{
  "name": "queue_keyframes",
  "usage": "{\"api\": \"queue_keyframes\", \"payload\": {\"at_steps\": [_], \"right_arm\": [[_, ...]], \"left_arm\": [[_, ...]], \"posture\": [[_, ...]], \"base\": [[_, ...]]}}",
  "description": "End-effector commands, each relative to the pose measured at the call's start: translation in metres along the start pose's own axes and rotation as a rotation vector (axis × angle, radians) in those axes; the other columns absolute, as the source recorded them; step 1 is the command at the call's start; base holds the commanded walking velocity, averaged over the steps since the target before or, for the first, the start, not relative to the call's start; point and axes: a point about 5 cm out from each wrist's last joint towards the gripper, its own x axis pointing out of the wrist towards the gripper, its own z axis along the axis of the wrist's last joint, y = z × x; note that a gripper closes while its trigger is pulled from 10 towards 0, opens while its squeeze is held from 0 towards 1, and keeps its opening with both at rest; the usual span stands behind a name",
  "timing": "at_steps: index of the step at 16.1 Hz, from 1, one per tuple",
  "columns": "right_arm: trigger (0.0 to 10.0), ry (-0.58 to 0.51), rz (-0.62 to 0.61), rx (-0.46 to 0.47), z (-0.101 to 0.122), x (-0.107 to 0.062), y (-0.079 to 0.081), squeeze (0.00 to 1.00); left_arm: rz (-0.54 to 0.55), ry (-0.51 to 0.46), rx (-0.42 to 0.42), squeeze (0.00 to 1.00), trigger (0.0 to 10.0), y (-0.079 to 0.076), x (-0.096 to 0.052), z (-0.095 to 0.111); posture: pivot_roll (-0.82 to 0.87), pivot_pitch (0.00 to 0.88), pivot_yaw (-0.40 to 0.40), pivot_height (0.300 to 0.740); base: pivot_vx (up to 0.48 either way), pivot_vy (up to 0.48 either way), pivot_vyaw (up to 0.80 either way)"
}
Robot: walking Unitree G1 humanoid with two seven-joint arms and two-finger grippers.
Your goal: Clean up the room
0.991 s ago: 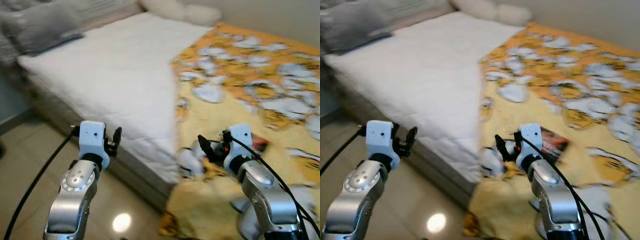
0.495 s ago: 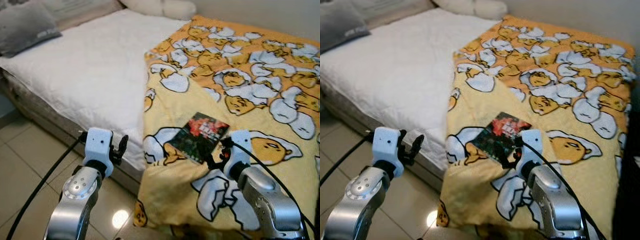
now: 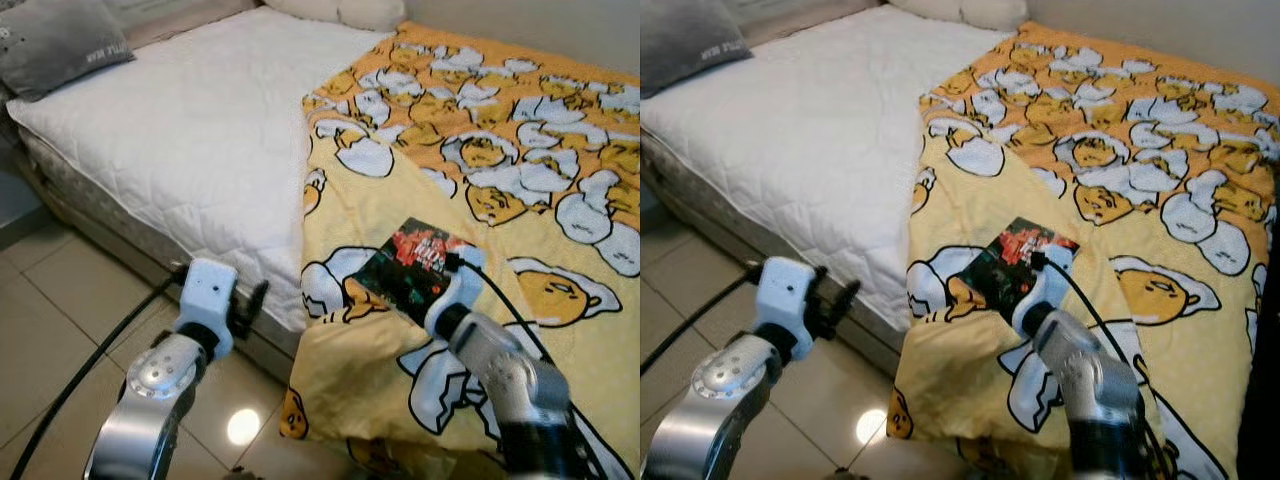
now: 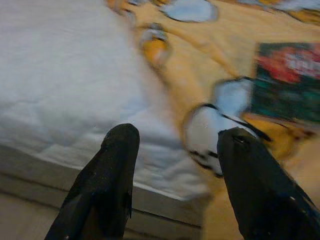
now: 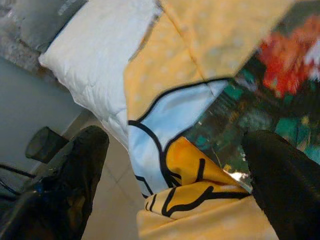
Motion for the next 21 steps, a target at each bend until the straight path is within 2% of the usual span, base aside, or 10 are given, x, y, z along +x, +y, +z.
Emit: {"api": "queue_keyframes", "payload": {"at_steps": [1, 3, 5, 8, 9, 13, 16, 17, 20, 21], "right_arm": [[10.0, -0.014, -0.022, 0.046, 0.002, 0.0, -0.008, 1.0], [10.0, -0.024, -0.106, 0.133, 0.007, 0.005, -0.029, 1.0], [10.0, -0.032, -0.143, 0.196, 0.009, 0.005, -0.042, 1.0], [10.0, -0.019, -0.125, 0.284, 0.005, 0.001, -0.055, 1.0], [10.0, -0.007, -0.14, 0.286, 0.002, 0.001, -0.059, 1.0], [10.0, 0.002, -0.102, 0.325, 0.002, 0.004, -0.059, 1.0], [10.0, -0.047, 0.002, 0.353, 0.019, 0.005, -0.051, 1.0], [10.0, -0.005, 0.039, 0.347, 0.019, 0.005, -0.049, 0.98], [10.0, 0.092, -0.003, 0.312, 0.004, 0.007, -0.053, 0.75], [10.0, 0.11, -0.048, 0.301, -0.001, 0.009, -0.057, 0.64]], "left_arm": [[-0.064, 0.008, 0.003, 0.02, 10.0, -0.008, -0.001, 0.001], [-0.16, 0.034, 0.031, 0.02, 10.0, -0.016, -0.003, -0.003], [-0.172, 0.036, 0.038, 0.02, 10.0, -0.018, -0.002, -0.004], [-0.219, 0.042, 0.065, 0.02, 10.0, -0.023, 0.002, -0.003], [-0.237, 0.043, 0.078, 0.02, 10.0, -0.025, 0.003, -0.002], [-0.277, 0.041, 0.082, 0.02, 10.0, -0.027, 0.002, 0.0], [-0.292, 0.045, 0.082, 0.02, 10.0, -0.027, 0.001, 0.0], [-0.299, 0.053, 0.086, 0.02, 10.0, -0.027, 0.0, -0.002], [-0.297, 0.049, 0.081, 0.02, 10.0, -0.027, 0.001, 0.0], [-0.292, 0.05, 0.08, 0.02, 10.0, -0.027, 0.001, 0.0]], "posture": [[-0.09, 0.072, 0.024, 0.74], [-0.1, 0.072, 0.023, 0.74], [-0.1, 0.072, 0.023, 0.74], [-0.08, 0.068, 0.002, 0.74], [-0.08, 0.068, -0.001, 0.74], [-0.08, 0.068, -0.002, 0.74], [-0.09, 0.07, -0.011, 0.74], [-0.09, 0.07, -0.014, 0.74], [-0.08, 0.074, -0.02, 0.74], [-0.08, 0.077, -0.021, 0.74]], "base": [[0.0, 0.0, 0.0], [0.0, 0.0, 0.0], [0.0, 0.0, 0.0], [0.0, 0.0, 0.0], [0.0, 0.0, 0.0], [0.0, 0.0, 0.0], [0.0, 0.0, 0.0], [0.0, 0.0, 0.0], [0.0, 0.0, 0.0], [0.0, 0.0, 0.0]]}}
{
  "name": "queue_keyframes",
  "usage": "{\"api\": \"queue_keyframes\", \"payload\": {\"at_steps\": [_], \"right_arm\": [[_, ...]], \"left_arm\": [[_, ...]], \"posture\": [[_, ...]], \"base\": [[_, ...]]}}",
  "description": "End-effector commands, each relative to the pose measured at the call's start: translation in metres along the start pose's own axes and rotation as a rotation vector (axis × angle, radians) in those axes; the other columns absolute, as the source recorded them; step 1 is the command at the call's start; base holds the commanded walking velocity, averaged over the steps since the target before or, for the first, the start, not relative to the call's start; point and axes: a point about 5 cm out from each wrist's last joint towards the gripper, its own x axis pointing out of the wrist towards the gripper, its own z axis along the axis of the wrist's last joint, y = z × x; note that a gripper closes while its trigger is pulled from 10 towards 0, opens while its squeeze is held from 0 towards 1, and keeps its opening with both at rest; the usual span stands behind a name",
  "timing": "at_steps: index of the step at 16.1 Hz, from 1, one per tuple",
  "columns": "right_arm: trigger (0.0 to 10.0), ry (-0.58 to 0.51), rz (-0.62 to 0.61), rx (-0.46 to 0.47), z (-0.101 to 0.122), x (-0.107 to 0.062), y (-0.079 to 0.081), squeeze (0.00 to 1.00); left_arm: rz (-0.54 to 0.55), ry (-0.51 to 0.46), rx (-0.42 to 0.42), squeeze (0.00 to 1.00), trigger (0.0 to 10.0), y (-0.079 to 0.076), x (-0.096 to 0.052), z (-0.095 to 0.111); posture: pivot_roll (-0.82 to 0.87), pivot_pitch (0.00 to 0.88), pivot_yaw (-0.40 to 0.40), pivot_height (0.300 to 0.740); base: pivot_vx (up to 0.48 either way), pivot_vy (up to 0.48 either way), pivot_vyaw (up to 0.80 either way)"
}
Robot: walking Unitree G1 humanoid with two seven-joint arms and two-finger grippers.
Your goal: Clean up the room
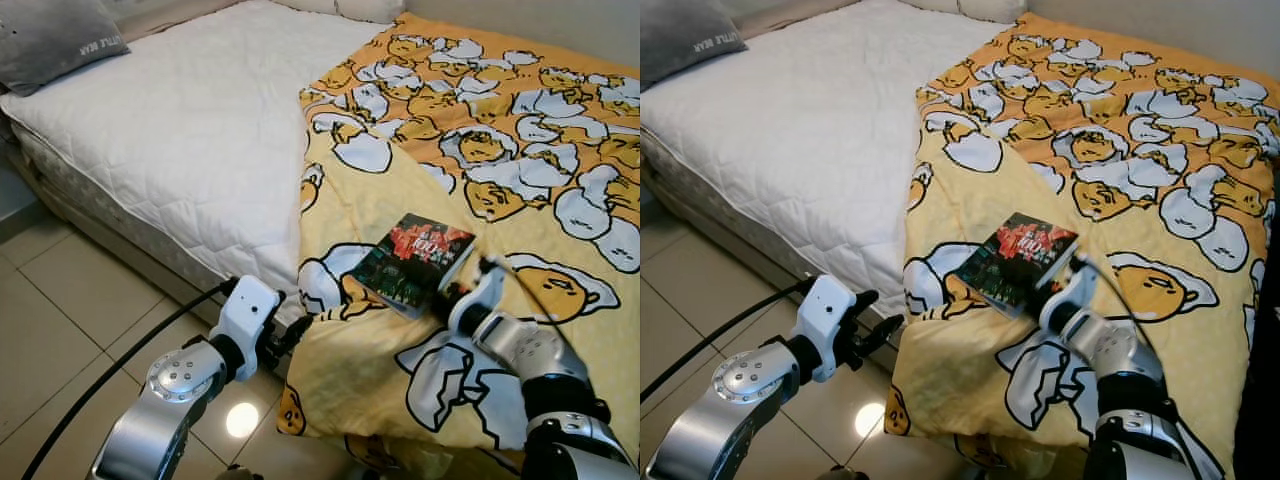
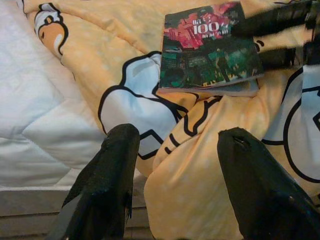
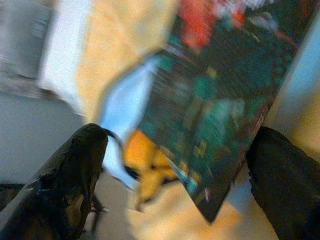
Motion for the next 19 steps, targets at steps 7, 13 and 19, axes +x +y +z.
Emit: {"api": "queue_keyframes", "payload": {"at_steps": [7, 13, 19], "right_arm": [[10.0, -0.071, -0.119, -0.005, 0.016, -0.009, -0.021, 0.07], [10.0, -0.091, -0.119, 0.005, 0.026, -0.016, -0.026, 0.0], [10.0, -0.08, 0.011, -0.019, 0.024, -0.004, -0.005, 0.0]], "left_arm": [[0.009, 0.023, 0.002, 0.02, 10.0, -0.001, -0.004, -0.003], [0.007, 0.019, -0.001, 0.02, 10.0, -0.001, -0.004, -0.003], [-0.009, 0.014, -0.002, 0.02, 10.0, -0.003, -0.002, -0.002]], "posture": [[-0.07, 0.084, -0.029, 0.74], [-0.08, 0.081, -0.03, 0.74], [-0.08, 0.08, -0.033, 0.74]], "base": [[0.0, 0.0, 0.0], [0.0, 0.0, 0.0], [0.0, 0.0, 0.0]]}}
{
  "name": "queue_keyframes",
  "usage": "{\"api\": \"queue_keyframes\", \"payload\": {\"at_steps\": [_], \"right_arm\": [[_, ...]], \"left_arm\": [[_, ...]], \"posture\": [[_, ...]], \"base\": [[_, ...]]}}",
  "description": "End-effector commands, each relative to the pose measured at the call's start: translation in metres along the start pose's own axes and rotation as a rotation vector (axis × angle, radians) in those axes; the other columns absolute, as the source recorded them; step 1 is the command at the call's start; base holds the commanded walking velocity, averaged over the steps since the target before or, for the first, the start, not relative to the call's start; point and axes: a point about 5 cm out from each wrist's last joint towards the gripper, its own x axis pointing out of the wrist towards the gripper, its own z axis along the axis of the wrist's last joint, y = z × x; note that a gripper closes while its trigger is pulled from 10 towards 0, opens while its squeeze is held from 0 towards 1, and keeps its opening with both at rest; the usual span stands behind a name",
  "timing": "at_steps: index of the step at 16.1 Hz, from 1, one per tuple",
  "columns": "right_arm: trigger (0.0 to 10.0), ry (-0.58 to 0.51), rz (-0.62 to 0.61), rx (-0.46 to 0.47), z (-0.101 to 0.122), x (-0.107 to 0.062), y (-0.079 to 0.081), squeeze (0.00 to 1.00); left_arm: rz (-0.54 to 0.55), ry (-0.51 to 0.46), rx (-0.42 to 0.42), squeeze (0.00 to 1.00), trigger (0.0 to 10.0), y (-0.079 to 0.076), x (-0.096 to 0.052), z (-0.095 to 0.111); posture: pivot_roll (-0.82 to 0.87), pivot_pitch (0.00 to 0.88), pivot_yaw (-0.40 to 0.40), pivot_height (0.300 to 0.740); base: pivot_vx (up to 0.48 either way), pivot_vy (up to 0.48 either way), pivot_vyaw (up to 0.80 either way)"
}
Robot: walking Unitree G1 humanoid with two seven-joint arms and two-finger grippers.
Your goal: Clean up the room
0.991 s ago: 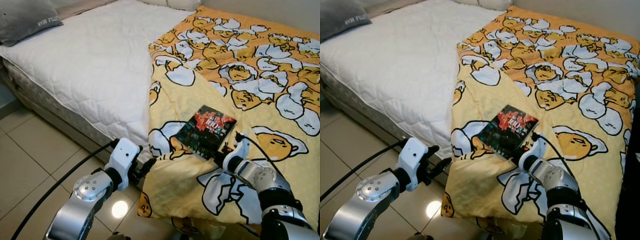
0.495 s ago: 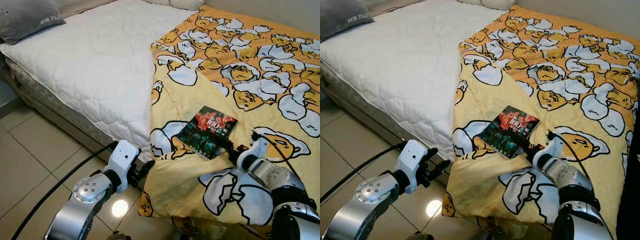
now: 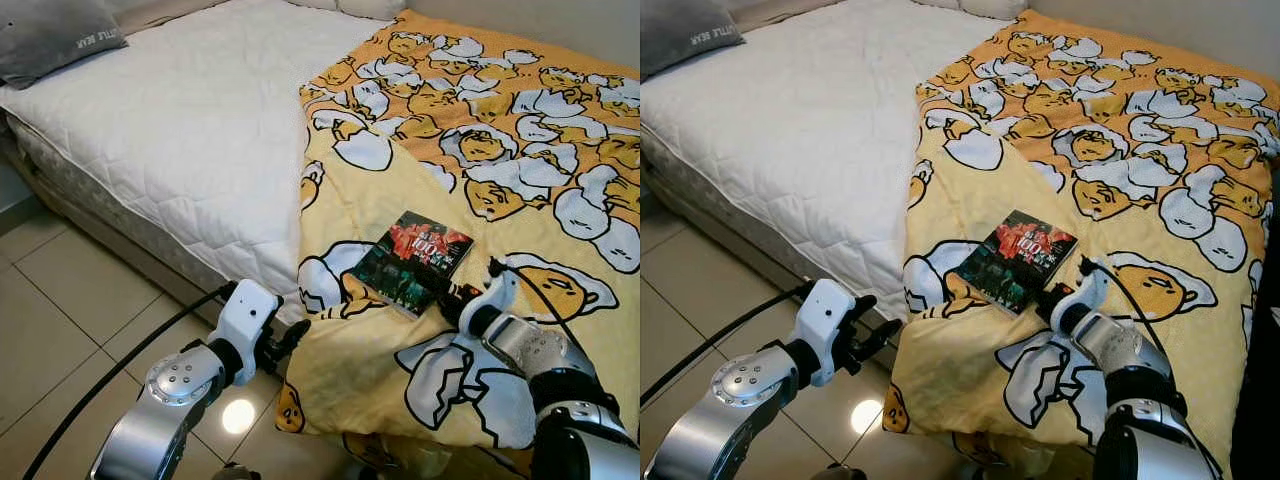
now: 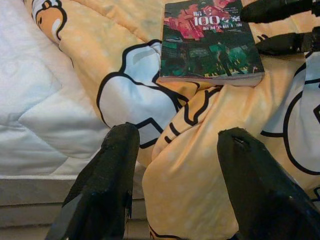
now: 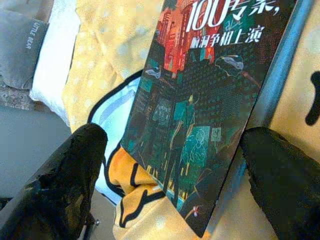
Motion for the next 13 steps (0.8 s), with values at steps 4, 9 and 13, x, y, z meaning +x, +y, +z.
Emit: {"api": "queue_keyframes", "payload": {"at_steps": [4, 9, 13], "right_arm": [[10.0, -0.05, 0.054, -0.008, 0.017, -0.003, 0.006, 0.0], [10.0, -0.019, -0.004, -0.032, 0.01, -0.001, 0.001, 0.0], [10.0, -0.044, -0.083, -0.047, 0.008, 0.0, -0.007, 0.0]], "left_arm": [[-0.009, -0.006, 0.007, 0.02, 10.0, -0.002, -0.001, 0.002], [-0.015, 0.001, 0.012, 0.02, 10.0, -0.003, 0.0, 0.001], [-0.027, 0.005, 0.016, 0.02, 10.0, -0.005, 0.0, 0.003]], "posture": [[-0.08, 0.085, -0.038, 0.74], [-0.08, 0.084, -0.04, 0.74], [-0.07, 0.086, -0.041, 0.74]], "base": [[0.0, 0.0, 0.0], [0.0, 0.0, 0.0], [0.0, 0.0, 0.0]]}}
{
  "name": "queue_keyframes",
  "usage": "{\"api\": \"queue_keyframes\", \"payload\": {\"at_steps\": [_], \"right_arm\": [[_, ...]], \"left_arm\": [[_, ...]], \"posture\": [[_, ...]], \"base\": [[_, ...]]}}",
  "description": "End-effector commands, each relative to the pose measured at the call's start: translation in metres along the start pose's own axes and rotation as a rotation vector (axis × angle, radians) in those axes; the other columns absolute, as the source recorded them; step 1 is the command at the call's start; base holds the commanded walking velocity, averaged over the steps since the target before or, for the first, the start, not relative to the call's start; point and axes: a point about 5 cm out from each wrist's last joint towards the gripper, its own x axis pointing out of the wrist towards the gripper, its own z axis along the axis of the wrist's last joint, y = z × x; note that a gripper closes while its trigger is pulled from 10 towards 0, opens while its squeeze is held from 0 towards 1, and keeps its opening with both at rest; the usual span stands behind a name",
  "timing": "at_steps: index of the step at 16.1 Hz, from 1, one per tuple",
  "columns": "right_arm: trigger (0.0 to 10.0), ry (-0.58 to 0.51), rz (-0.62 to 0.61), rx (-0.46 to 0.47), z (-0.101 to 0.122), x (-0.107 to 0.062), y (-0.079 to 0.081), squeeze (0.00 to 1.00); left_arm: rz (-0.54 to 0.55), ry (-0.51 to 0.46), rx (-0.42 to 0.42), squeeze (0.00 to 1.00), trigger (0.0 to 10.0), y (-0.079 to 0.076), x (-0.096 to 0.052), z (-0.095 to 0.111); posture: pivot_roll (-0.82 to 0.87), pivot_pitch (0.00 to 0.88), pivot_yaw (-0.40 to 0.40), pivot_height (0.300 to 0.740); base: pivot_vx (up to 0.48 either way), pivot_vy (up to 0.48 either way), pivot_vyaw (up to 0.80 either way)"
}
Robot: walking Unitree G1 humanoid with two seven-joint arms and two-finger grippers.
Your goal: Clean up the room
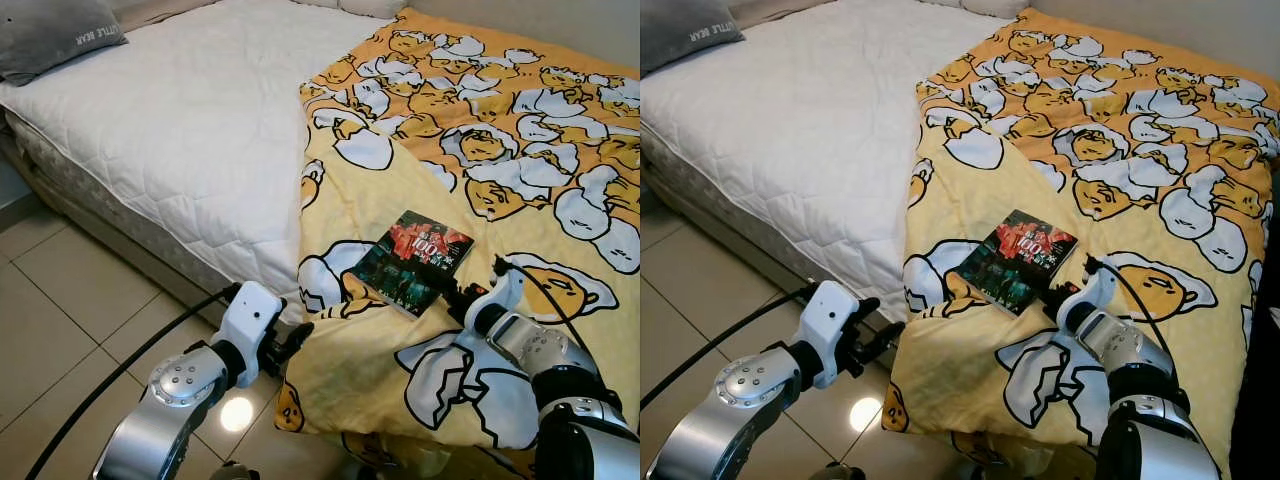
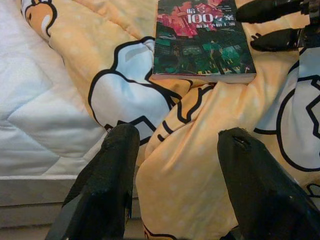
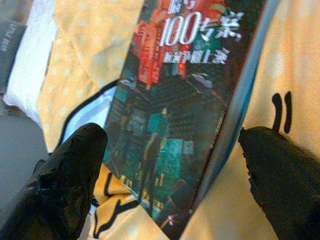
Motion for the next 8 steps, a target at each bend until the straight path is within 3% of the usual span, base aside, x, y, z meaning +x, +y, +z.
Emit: {"api": "queue_keyframes", "payload": {"at_steps": [1, 8], "right_arm": [[10.0, -0.015, -0.016, -0.014, 0.003, 0.002, 0.002, 0.0], [10.0, -0.013, 0.075, 0.027, 0.002, 0.006, 0.013, 0.0]], "left_arm": [[-0.011, -0.001, 0.015, 0.02, 10.0, -0.003, -0.002, 0.003], [-0.018, 0.006, 0.014, 0.02, 10.0, -0.004, -0.004, 0.003]], "posture": [[-0.06, 0.085, -0.042, 0.74], [-0.07, 0.09, -0.044, 0.74]], "base": [[0.0, 0.0, 0.0], [0.0, 0.0, 0.0]]}}
